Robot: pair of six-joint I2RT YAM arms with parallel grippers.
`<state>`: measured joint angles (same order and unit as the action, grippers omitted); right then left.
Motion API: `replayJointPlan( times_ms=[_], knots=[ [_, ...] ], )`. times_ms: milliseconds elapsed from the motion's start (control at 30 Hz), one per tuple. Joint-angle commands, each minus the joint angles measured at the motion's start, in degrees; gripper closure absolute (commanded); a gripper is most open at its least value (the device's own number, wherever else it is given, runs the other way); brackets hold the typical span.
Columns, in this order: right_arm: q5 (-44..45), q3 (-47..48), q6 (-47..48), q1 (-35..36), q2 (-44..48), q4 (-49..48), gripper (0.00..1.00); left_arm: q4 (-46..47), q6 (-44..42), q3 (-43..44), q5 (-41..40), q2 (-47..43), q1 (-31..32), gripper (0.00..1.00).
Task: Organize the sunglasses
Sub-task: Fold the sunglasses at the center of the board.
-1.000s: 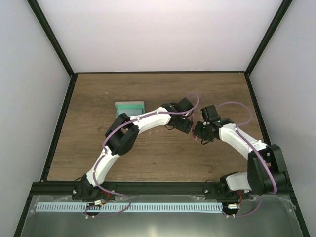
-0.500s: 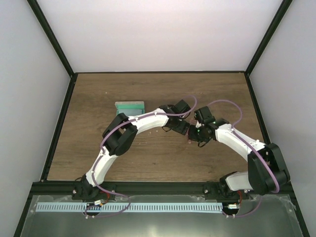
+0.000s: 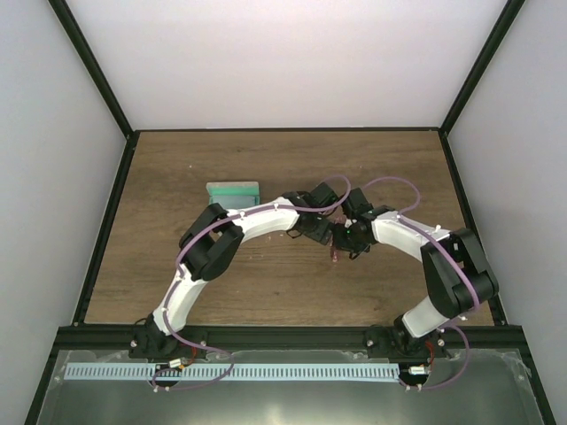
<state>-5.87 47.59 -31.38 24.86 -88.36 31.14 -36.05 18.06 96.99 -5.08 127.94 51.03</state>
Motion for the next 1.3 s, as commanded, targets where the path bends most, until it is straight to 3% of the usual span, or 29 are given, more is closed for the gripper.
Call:
replayJointPlan(
  times_ms=[0,300,567,900,1100,1267],
  knots=[
    [2.54,3.86,-0.89,0.74,-0.84,0.73,0.79,-1.62,-1.69,-0.96,-1.90,-1.94,0.52,0.09],
    [8.77,7.72,6.44,0.08,7.48,5.09,0.78,-0.69,-2.66,-3.41,-1.41,-2.69,-0.02,0.09],
    [12.41,11.13,21.02,-5.47,-1.77,3.06,0.69,-0.15,-2.77,-5.10,-0.34,-3.87,-0.53,0.09],
    [12.73,14.23,31.25,-7.91,-9.79,-1.89,0.53,-0.19,-3.21,-7.34,-0.77,-5.38,-1.13,0.06],
    [11.23,13.77,32.12,-9.05,-11.99,-4.49,0.57,-0.11,-3.47,-8.45,-0.57,-6.14,-1.13,0.05],
    [10.52,13.51,30.82,-9.04,-13.41,-4.37,0.74,-0.16,-3.27,-8.45,0.83,-5.97,-1.12,0.05]
  ],
)
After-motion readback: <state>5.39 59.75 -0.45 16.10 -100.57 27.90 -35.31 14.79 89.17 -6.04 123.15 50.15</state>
